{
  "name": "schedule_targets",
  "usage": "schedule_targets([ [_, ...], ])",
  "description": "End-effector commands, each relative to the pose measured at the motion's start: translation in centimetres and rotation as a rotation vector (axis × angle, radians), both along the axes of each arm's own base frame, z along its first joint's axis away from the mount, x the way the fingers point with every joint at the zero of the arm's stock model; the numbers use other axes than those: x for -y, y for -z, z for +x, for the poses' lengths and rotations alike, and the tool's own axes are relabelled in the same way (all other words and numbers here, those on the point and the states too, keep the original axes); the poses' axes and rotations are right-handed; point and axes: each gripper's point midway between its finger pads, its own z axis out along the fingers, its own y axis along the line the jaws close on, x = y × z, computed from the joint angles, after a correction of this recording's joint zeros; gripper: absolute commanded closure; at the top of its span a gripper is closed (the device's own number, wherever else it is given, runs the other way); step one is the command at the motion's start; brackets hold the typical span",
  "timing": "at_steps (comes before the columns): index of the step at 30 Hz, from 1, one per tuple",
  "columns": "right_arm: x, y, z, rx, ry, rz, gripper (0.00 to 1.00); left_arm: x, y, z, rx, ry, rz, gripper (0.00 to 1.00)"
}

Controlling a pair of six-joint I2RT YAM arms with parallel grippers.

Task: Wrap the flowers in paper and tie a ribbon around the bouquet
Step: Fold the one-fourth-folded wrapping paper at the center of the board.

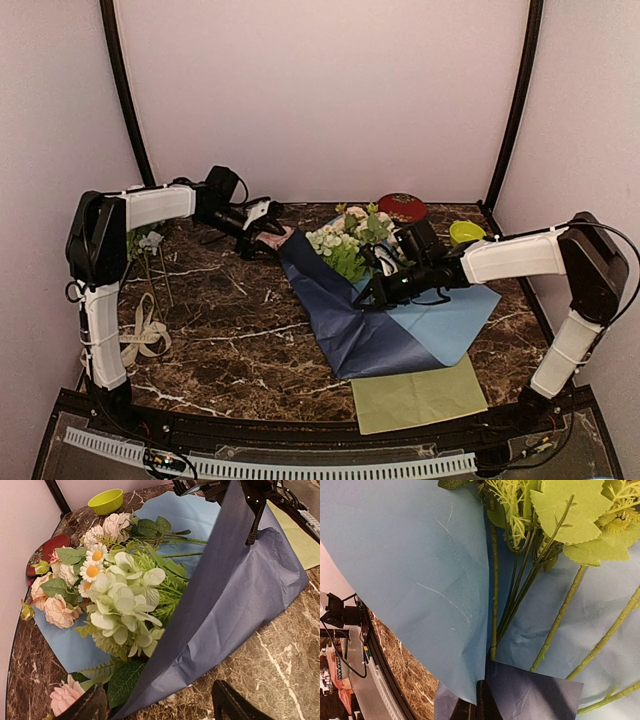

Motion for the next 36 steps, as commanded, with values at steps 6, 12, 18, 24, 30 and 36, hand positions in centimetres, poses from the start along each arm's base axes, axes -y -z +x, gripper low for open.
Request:
schedule_targets([
  [6, -0.2, -0.4, 1.2, 0.021, 0.010, 0.000, 1.00, 3.7, -2.3, -1.5, 0.083, 0.067, -0.124, 0.25],
  [12, -0.4, -0.2, 1.2, 0.011, 0.006, 0.003, 1.00, 4.5, -2.6, -2.6, 0.010, 0.100, -0.159, 0.51],
  [18, -0.3, -0.2, 1.2, 0.012, 0.012, 0.003, 1.00, 5.0, -2.6, -2.8, -0.004, 0.099, -0.161, 0.94],
  [24, -0.4, -0.4, 0.9, 0.003, 0.012, 0.023, 0.90, 5.7, -2.0, -1.3, -0.012, 0.026, -0.151, 1.00],
  [30, -0.5, -0.5, 0.0, -0.024, 0.008, 0.050, 0.72, 6.4, -1.0, -0.4, -0.007, -0.024, -0.124, 1.00],
  [36, -0.7, -1.2, -1.3, -0.015, 0.008, 0.043, 0.54, 6.9, -0.2, 0.3, 0.008, -0.062, -0.098, 1.00],
])
